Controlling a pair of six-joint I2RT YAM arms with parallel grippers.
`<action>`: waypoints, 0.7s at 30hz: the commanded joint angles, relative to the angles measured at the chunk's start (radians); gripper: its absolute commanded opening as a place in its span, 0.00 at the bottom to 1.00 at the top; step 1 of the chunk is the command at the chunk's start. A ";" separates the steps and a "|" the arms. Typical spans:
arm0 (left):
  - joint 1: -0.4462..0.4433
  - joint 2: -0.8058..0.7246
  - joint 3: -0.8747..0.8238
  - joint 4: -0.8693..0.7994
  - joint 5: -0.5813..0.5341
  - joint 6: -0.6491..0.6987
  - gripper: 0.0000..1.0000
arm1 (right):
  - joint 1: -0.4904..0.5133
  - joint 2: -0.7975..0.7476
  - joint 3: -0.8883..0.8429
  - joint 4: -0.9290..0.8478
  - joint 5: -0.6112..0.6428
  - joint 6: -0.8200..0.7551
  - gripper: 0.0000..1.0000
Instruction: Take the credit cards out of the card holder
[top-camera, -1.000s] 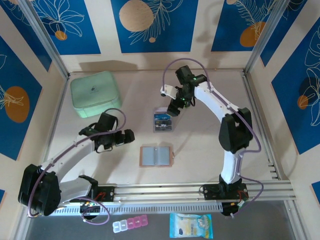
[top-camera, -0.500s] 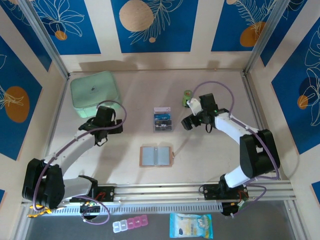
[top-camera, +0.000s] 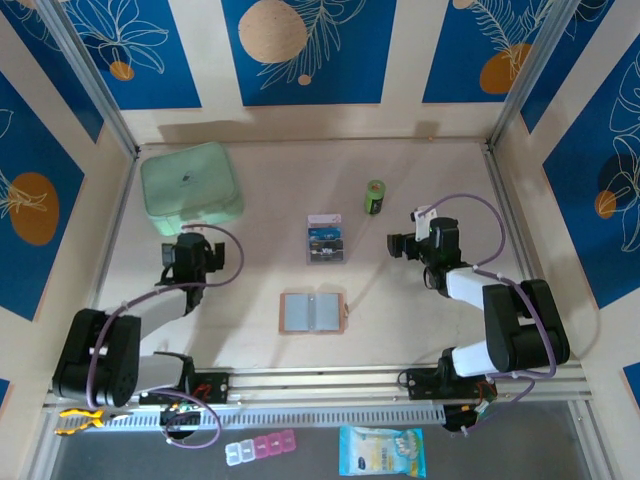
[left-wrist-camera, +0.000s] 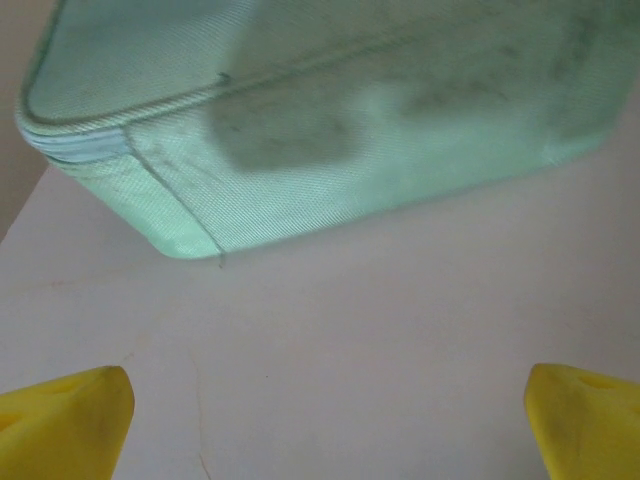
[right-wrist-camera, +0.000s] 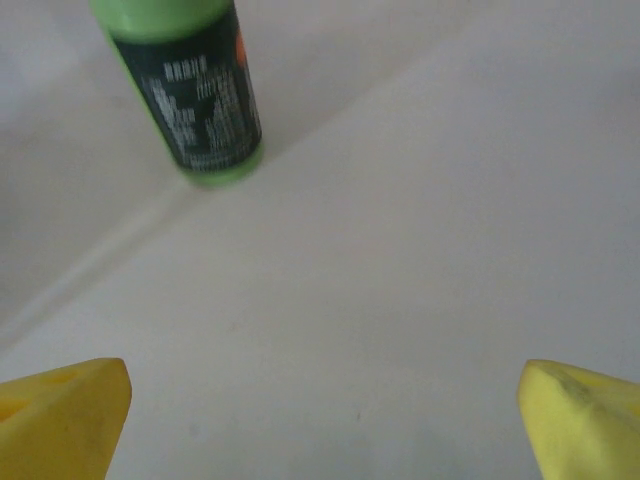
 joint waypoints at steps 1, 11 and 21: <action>0.060 0.052 -0.014 0.267 0.129 -0.032 0.99 | -0.040 0.048 -0.023 0.218 -0.038 0.047 0.99; 0.091 0.187 -0.009 0.423 0.302 -0.003 0.99 | -0.100 0.117 -0.027 0.289 -0.119 0.096 0.99; 0.080 0.263 -0.017 0.510 0.355 0.029 1.00 | -0.104 0.115 -0.025 0.276 -0.124 0.096 0.99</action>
